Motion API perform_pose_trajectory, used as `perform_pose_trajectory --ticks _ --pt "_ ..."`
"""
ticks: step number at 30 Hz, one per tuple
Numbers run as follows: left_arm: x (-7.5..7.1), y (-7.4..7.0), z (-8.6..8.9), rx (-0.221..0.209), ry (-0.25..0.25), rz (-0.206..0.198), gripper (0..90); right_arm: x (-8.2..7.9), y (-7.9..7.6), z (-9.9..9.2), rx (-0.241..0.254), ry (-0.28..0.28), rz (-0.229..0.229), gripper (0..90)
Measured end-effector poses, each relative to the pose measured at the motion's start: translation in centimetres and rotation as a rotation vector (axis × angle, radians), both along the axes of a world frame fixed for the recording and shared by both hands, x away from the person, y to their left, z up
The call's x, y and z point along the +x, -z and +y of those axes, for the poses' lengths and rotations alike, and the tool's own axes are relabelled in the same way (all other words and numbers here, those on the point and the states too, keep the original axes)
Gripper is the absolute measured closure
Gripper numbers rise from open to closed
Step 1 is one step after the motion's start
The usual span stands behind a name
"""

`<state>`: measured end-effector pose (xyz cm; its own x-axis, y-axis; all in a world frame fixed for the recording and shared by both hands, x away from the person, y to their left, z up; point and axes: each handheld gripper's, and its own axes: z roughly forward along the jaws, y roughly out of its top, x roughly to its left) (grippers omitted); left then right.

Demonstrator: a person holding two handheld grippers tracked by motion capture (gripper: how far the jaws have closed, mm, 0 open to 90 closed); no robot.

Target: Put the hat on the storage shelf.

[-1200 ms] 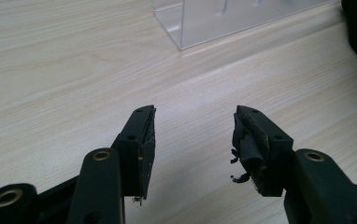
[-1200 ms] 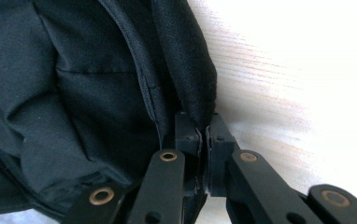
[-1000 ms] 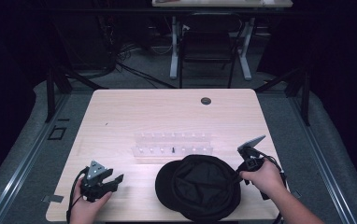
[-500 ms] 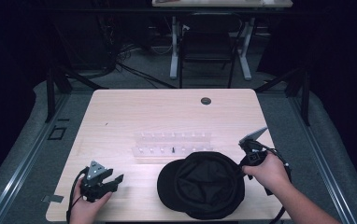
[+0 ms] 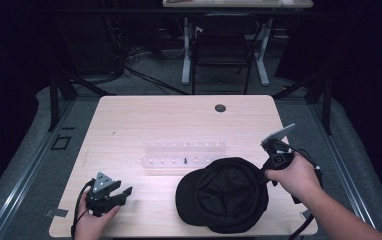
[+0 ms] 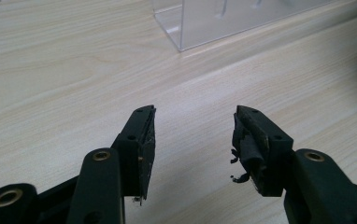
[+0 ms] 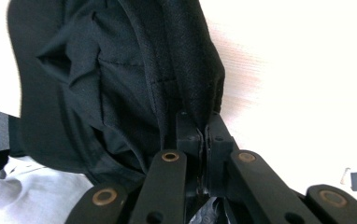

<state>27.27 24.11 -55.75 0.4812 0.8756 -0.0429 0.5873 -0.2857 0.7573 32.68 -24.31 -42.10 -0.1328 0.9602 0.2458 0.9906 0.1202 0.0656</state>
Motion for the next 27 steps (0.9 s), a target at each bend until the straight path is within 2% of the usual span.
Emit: perform_pose_trajectory --ticks 1,3,6,7,8,9,11,13,15,18,19,20,25,27 --pt "0.0 0.0 0.0 0.000 0.001 0.000 49.0 0.0 -0.6 0.0 -0.002 -0.002 -0.011 87.6" --pt "0.0 0.0 0.0 -0.002 0.001 0.000 49.0 0.1 -1.1 0.1 -0.008 -0.018 0.000 87.6" --pt "0.0 0.0 0.0 -0.004 -0.001 0.000 49.0 0.0 -1.5 0.3 -0.008 -0.005 -0.013 87.6" --pt "0.0 0.0 0.0 -0.005 0.000 0.000 48.9 0.1 -1.8 0.3 -0.018 -0.028 0.004 87.6" --pt "0.0 0.0 0.0 -0.003 0.001 0.000 49.0 0.2 -1.9 0.5 -0.018 -0.018 -0.002 87.6" --pt "0.0 0.0 0.0 -0.003 0.002 0.000 48.9 0.2 -2.1 0.5 -0.017 -0.032 0.008 87.6" --pt "0.0 0.0 0.0 -0.002 0.002 0.000 48.9 0.2 -2.3 0.8 -0.016 -0.015 0.001 87.6" --pt "0.0 0.0 0.0 -0.003 0.002 0.000 48.9 0.3 -2.5 1.0 -0.021 -0.028 0.007 87.6" --pt "0.0 0.0 0.0 -0.004 0.001 0.001 49.0 0.4 -3.0 1.3 -0.012 -0.007 0.006 87.7" --pt "0.0 0.0 0.1 -0.006 -0.001 0.000 48.9 0.4 -3.4 1.4 -0.015 -0.011 0.011 87.7" --pt "0.0 0.0 0.1 -0.006 -0.004 0.001 48.9 0.5 -3.7 1.5 -0.010 -0.013 0.009 87.7" --pt "0.0 0.0 0.1 -0.010 -0.004 0.000 49.0 0.6 -4.3 1.5 0.015 -0.016 0.022 87.7" --pt "0.1 0.0 0.2 -0.006 -0.003 0.002 48.9 0.7 -5.0 1.6 0.049 0.002 0.016 87.8" --pt "0.1 0.0 0.2 -0.009 -0.004 0.003 49.0 0.9 -5.6 1.4 0.081 0.002 0.028 87.7"
